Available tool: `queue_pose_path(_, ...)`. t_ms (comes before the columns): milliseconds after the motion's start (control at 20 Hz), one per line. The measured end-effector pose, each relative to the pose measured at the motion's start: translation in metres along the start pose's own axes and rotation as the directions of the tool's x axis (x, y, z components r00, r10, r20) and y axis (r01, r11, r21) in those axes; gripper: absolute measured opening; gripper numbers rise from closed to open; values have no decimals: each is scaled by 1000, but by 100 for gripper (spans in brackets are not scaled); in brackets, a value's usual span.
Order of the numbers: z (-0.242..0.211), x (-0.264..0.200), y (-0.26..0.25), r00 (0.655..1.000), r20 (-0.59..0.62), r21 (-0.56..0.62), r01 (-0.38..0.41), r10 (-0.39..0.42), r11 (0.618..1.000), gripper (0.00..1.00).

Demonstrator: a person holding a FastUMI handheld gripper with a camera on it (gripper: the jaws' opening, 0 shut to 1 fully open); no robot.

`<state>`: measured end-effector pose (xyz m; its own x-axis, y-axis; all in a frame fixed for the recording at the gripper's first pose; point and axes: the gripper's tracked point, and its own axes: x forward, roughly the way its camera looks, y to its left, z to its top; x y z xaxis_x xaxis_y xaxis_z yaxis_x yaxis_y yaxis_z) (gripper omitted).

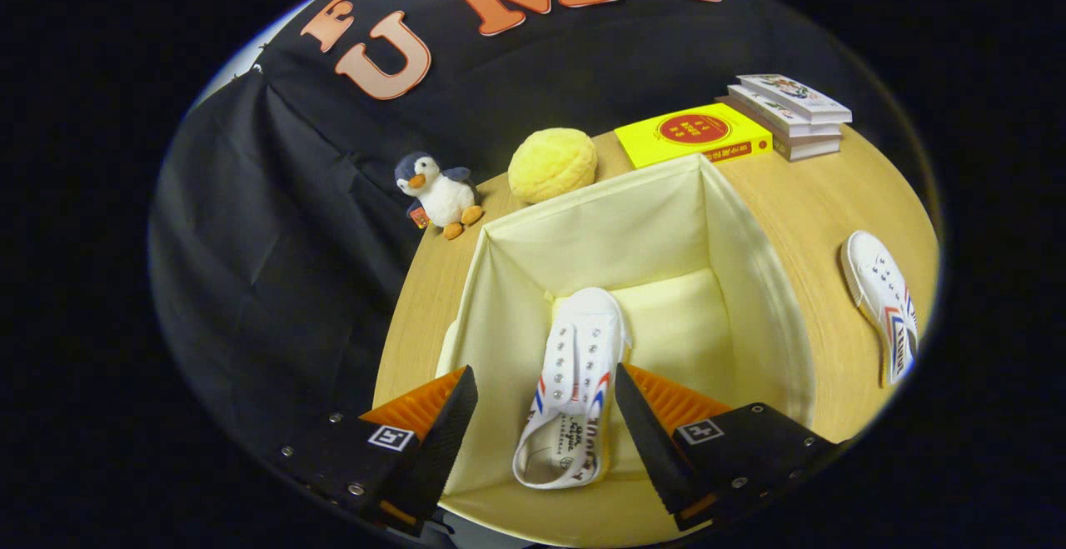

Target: Open the storage box then place both shoes into the box .Put the left shoe in first, then the right shoe, with the right side of both shoes facing outward in a uniform manner.

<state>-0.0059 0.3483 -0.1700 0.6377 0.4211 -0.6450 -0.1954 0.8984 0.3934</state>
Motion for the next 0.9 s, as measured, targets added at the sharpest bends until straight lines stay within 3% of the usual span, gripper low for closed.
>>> queue_pose_path(400,46,-49,-36,991,134,-24,12,-9,1000,98)
queue_pose_path(900,77,-103,-179,965,198,63,163,-173,985,98)
